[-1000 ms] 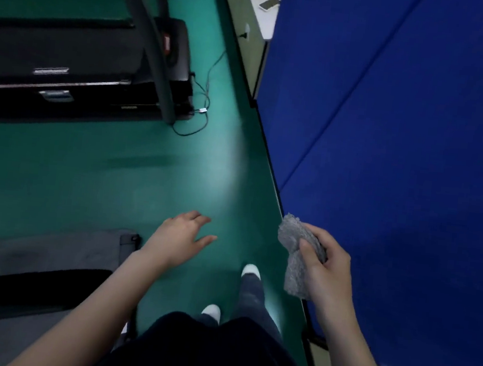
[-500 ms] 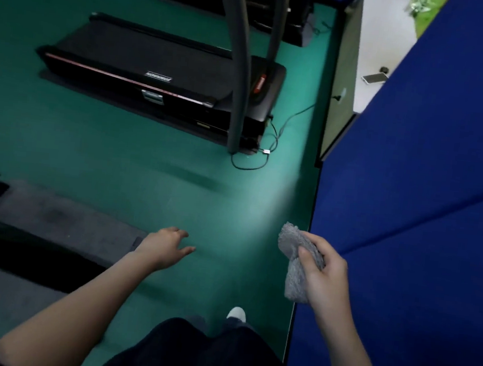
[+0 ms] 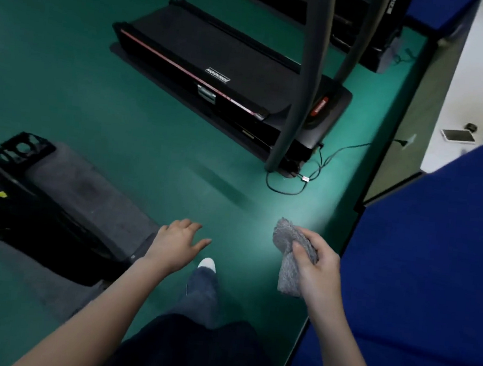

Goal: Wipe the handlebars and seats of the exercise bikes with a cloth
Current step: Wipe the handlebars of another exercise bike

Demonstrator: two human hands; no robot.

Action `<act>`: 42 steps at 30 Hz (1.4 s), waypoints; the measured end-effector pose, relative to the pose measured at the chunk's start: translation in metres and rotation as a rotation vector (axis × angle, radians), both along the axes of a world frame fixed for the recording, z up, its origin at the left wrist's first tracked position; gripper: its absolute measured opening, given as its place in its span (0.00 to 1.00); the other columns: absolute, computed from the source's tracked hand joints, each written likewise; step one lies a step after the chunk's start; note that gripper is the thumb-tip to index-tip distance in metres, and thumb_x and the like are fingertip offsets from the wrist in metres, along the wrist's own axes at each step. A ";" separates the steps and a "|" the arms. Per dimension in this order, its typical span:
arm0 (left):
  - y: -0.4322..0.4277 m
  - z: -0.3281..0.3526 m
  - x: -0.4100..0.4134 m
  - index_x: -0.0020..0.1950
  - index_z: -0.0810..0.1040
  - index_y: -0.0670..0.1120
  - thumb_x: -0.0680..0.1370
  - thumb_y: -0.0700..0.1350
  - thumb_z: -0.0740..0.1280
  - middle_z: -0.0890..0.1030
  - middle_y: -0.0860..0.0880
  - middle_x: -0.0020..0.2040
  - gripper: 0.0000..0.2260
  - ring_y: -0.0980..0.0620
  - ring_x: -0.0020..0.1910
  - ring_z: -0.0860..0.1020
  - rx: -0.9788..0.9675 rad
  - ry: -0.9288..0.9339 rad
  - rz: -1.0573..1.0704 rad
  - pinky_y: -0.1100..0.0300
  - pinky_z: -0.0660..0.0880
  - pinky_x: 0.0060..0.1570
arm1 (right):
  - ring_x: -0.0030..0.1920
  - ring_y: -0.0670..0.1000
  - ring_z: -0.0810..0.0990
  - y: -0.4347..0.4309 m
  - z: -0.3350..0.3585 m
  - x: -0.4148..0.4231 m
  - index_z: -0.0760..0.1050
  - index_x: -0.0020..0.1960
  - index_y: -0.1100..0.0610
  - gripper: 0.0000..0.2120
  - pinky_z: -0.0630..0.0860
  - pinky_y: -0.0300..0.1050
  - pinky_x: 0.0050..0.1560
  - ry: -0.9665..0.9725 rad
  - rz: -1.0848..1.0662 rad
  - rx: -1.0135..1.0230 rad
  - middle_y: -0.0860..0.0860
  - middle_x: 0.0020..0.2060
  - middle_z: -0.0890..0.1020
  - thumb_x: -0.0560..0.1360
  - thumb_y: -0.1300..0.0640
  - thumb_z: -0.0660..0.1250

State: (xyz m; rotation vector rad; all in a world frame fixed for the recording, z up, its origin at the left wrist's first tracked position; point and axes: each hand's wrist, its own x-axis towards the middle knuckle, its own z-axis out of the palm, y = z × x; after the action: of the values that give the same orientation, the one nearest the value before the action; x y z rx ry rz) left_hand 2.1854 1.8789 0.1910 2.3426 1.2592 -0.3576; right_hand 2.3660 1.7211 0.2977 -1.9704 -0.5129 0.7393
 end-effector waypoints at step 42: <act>0.313 0.069 0.016 0.72 0.66 0.46 0.78 0.58 0.61 0.70 0.49 0.69 0.26 0.48 0.69 0.67 0.167 -0.274 1.181 0.49 0.65 0.67 | 0.53 0.47 0.81 0.566 0.011 0.063 0.79 0.52 0.50 0.14 0.76 0.48 0.59 -0.024 1.112 0.075 0.48 0.49 0.83 0.76 0.67 0.63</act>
State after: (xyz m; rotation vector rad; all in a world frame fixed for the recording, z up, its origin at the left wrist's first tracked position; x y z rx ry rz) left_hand 2.2019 2.1918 0.2601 1.2988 2.2504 0.4490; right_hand 2.4290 2.2871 0.3087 -1.5090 -1.6685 1.3146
